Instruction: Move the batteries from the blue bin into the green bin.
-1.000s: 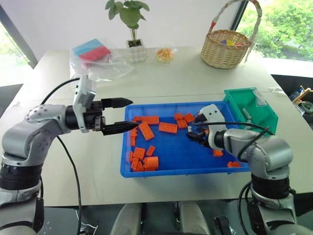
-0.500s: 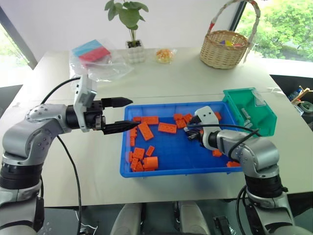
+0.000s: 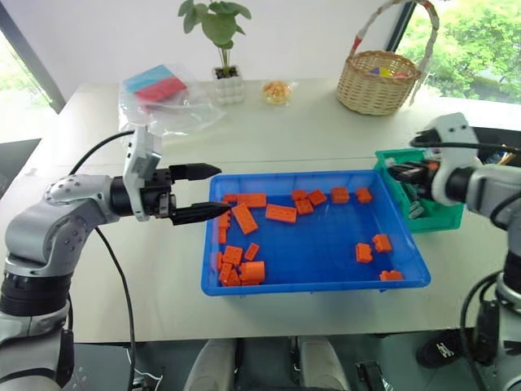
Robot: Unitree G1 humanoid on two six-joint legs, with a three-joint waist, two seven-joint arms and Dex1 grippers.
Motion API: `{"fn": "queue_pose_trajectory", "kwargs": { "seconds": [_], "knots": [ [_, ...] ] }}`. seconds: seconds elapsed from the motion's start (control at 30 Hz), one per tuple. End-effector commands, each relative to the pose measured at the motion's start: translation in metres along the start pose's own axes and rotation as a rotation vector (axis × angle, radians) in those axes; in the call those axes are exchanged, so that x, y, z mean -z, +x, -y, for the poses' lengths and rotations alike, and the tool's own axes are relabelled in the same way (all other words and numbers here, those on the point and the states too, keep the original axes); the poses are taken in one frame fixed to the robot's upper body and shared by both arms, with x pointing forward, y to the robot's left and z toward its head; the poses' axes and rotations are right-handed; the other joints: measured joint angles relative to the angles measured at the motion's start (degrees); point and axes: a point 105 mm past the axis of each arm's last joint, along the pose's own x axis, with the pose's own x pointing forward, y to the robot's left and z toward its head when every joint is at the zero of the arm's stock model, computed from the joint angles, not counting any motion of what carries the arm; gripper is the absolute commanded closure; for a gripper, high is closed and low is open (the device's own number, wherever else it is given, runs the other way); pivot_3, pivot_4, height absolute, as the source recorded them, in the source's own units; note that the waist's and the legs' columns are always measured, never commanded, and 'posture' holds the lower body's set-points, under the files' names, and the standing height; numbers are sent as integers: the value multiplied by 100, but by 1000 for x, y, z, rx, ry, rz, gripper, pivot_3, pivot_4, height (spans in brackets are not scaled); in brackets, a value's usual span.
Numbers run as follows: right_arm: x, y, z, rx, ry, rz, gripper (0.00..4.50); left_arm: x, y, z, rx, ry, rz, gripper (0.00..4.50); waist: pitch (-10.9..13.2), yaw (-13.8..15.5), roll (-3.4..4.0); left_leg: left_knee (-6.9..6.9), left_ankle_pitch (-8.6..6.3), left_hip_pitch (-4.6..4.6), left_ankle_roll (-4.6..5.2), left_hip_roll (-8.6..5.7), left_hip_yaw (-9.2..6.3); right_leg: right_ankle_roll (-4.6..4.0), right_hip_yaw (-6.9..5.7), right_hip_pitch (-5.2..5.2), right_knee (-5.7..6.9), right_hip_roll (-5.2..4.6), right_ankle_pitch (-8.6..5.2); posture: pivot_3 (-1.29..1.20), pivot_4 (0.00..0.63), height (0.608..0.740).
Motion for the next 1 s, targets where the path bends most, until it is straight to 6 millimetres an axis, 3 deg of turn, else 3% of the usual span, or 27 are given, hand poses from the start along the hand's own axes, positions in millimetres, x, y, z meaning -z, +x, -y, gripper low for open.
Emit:
{"fn": "queue_pose_trajectory", "kwargs": {
  "seconds": [0.03,0.07,0.17,0.3,0.37,0.47,0.7,0.83,1.0],
  "knots": [
    [-7,-5,17,52,31,57,4434,-6,2,2,16,41,10,0,1,-15,3,0,0,1,0,0,5,0,4,-1,0,-1,0,0,150,702],
    [-3,-2,17,48,40,53,4434,-6,2,2,17,42,10,0,1,-15,3,1,0,1,0,0,5,0,5,-2,0,-1,0,0,150,702],
    [9,4,22,87,24,39,2936,-8,4,1,19,49,14,0,1,9,3,2,0,1,0,3,3,0,5,-2,1,1,0,0,150,702],
    [8,3,29,90,-21,63,863,-8,3,1,20,51,12,0,2,19,3,5,0,0,0,0,5,0,5,-1,0,-1,0,0,150,702],
    [4,-8,25,9,-100,94,863,-7,1,2,20,49,5,0,3,28,6,5,0,0,0,0,5,0,5,-1,0,-1,0,0,150,702],
    [10,-42,13,-203,-280,112,863,-6,-4,2,13,47,-5,0,6,109,10,4,-4,-6,7,-1,2,4,1,-1,-2,1,-2,0,150,702],
    [34,-99,31,-383,-349,28,863,-5,-14,0,4,44,-30,0,6,134,10,21,-7,2,12,3,11,3,3,14,-8,0,-6,0,150,702],
    [37,-109,31,-424,-369,16,863,-6,-15,-2,7,49,-35,0,6,128,10,21,-9,16,10,7,13,-15,8,28,-9,-1,-15,0,150,702],
    [34,-108,29,-429,-383,54,863,-9,-14,-3,16,68,-35,0,6,144,10,19,-9,15,10,9,11,-15,9,26,-11,-6,-16,0,150,702]
  ]
}}
